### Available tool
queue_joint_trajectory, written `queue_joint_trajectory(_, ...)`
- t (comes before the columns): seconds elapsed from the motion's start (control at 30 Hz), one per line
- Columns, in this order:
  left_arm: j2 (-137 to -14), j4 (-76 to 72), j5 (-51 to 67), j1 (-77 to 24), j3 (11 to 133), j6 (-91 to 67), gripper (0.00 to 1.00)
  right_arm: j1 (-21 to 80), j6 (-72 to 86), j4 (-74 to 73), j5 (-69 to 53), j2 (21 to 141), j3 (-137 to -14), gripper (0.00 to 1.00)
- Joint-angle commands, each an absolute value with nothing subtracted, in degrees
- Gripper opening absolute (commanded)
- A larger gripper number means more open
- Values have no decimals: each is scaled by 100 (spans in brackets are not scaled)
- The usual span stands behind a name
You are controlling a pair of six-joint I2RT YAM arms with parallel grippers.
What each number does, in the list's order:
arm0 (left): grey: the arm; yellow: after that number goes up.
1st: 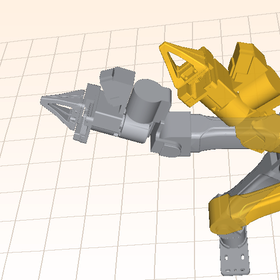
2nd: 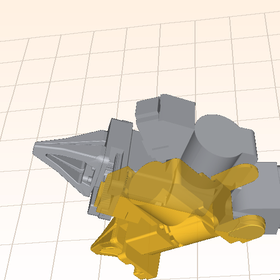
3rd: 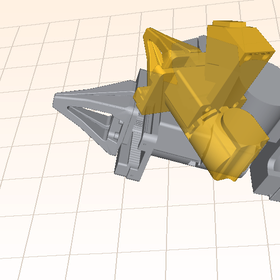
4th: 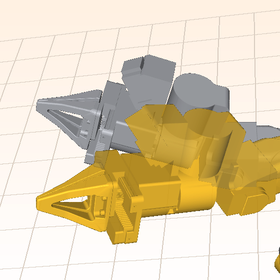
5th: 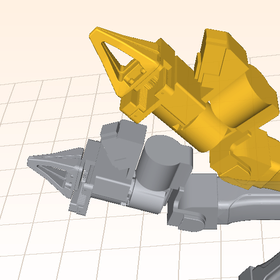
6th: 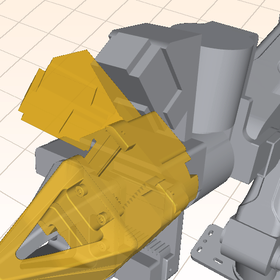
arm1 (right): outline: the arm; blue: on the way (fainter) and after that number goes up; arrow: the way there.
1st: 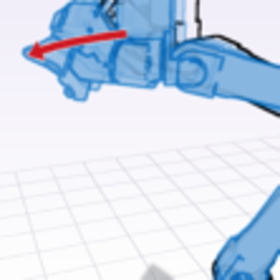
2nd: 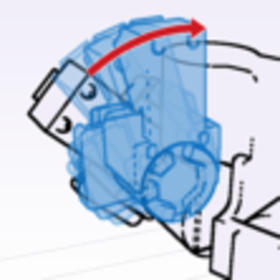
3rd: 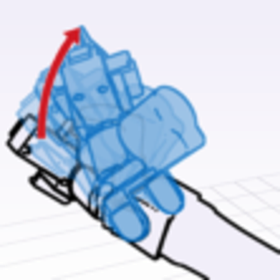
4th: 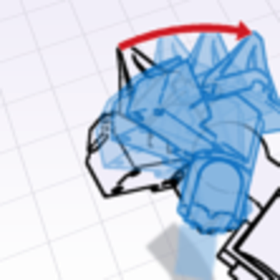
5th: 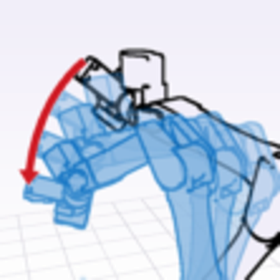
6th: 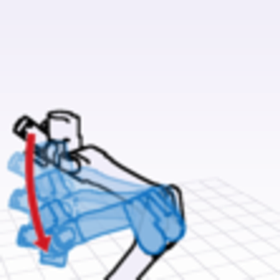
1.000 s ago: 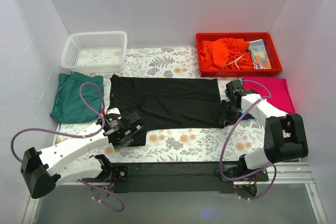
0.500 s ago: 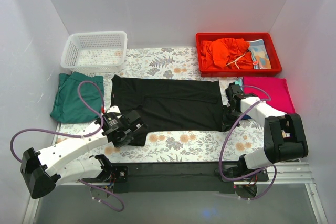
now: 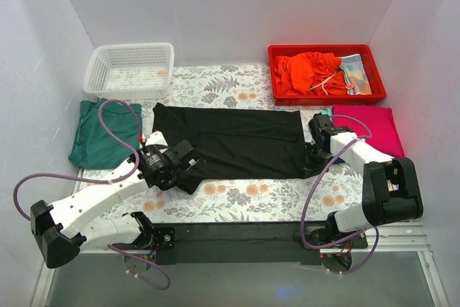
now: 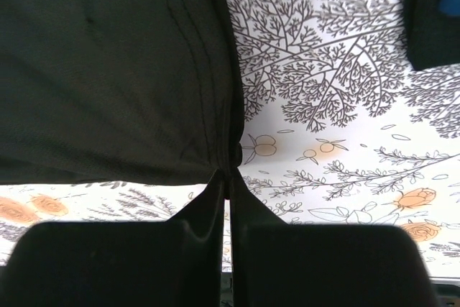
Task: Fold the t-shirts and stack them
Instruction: Grap the side of the flattened tshirt closest away from the robot with both arms
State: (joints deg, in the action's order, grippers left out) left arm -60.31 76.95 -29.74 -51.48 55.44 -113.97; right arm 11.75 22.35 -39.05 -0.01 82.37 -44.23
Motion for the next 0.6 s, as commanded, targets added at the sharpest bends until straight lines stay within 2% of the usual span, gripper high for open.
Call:
queue_joint_trajectory(0.0, -6292, 7980, -3743, -4949, 6195, -13809, 0, 1178, 2241, -4025, 53, 7937, -4895, 1)
queue_joint_trajectory(0.43, -7127, 7902, -4789, -3481, 6996, -12869, 0, 1152, 2276, -3973, 70, 8367, -5801, 1)
queue_joint_trajectory(0.57, -7320, 7008, -4676, -2964, 7040, -11955, 0, 1143, 2338, -3867, 61, 8622, -5959, 1)
